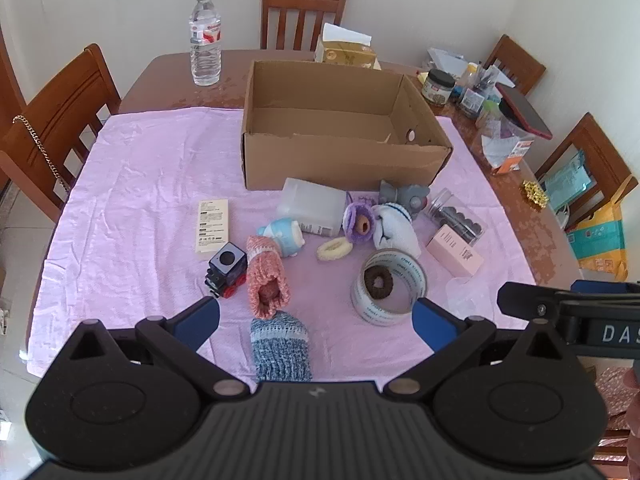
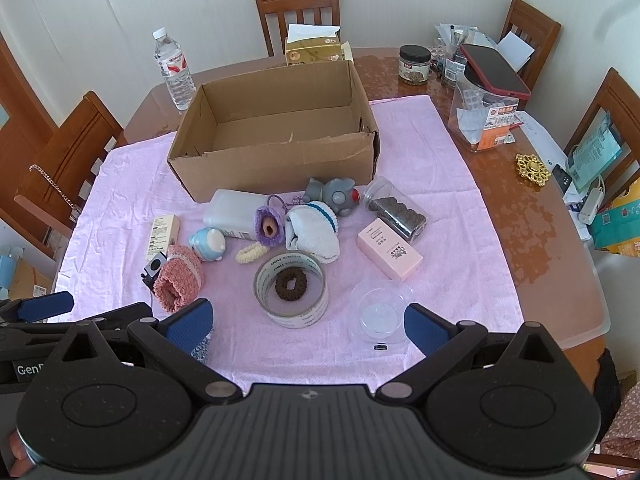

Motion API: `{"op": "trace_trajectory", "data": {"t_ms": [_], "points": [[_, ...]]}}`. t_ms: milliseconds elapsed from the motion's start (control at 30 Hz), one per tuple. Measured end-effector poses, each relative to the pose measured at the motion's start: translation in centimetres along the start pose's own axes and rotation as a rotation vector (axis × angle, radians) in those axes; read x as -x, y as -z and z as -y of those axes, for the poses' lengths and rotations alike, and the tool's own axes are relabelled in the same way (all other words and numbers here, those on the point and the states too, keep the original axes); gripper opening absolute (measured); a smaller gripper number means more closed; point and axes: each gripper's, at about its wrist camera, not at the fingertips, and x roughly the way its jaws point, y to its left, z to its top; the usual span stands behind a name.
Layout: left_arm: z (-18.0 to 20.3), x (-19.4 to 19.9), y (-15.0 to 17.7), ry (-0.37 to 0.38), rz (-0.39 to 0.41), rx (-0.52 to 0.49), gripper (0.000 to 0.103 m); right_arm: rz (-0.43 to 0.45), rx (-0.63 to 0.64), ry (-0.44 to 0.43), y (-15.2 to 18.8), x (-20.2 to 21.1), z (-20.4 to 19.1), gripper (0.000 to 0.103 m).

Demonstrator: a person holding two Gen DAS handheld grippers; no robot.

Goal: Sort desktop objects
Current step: 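Grasp the blue-grey knit ball with the left tool while the right tool grasps the clear tape roll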

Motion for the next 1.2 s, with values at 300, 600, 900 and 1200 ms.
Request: {"op": "trace_trajectory", "data": {"t_ms": [300,600,900,1200], "points": [[0.2,-0.2,0.1,0.001,0.014,-0.012,0.102,0.013,0.006,-0.019,-0.1,-0.2,0.1,0.103],[-0.2,-0.7,0.5,0.014,0.022,-0.022,0.102,0.049,0.032,-0.042,0.1,-0.3,-0.1,0.103],[-0.5,-2.6,1.7,0.027,0.017,-0.055,0.102,0.105,0.101,-0.044,0.5,-1.5,-0.4,0.103],[-1.4,-4.8,2.9,0.021,0.011,-0.05,0.102,0.185,0.174,-0.056,1.1,-3.4,0.1,0.103]]}}
